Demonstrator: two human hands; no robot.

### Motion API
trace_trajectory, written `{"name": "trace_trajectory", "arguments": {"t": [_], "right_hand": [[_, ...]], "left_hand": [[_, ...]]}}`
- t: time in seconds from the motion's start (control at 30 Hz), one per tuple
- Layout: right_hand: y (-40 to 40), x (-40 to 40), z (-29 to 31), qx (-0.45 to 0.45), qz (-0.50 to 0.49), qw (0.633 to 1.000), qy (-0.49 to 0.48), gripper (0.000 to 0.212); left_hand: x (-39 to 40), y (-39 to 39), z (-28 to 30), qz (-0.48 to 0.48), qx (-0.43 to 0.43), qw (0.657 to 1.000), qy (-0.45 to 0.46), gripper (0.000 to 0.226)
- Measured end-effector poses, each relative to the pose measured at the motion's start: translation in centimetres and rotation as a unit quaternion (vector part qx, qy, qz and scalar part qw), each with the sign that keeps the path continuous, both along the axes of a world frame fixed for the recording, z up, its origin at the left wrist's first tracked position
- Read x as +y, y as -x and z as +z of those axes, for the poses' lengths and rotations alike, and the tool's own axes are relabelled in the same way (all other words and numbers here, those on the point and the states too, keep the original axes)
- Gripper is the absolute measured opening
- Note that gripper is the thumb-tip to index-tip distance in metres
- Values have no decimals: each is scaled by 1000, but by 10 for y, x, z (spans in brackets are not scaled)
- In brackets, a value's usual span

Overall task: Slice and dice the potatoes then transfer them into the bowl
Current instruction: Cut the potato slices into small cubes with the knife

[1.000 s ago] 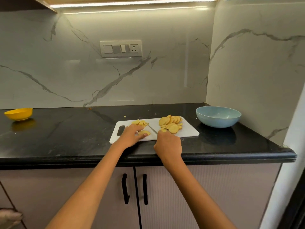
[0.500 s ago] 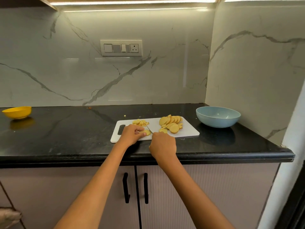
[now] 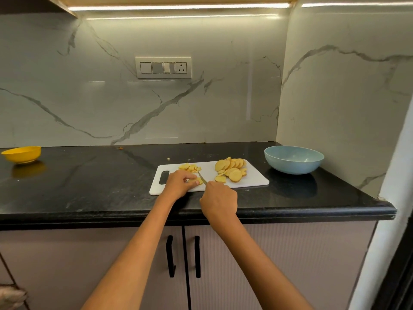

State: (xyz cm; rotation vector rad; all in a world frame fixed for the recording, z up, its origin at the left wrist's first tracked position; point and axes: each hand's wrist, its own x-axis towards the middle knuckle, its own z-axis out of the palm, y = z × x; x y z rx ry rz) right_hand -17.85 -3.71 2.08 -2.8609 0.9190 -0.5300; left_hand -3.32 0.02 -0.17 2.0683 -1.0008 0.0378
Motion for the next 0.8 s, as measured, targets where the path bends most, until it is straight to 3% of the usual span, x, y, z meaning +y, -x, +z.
{"name": "trace_trajectory", "arguments": {"t": [0.57,0.8], "right_hand": [[-12,2,5,12,20,998,63,26],[4,7,-9,13,23,992,123,24]], "left_hand": [[0,5,8,-6,-39,999,-16,10],[1,6,6,1,-28,1000,9,19]]}}
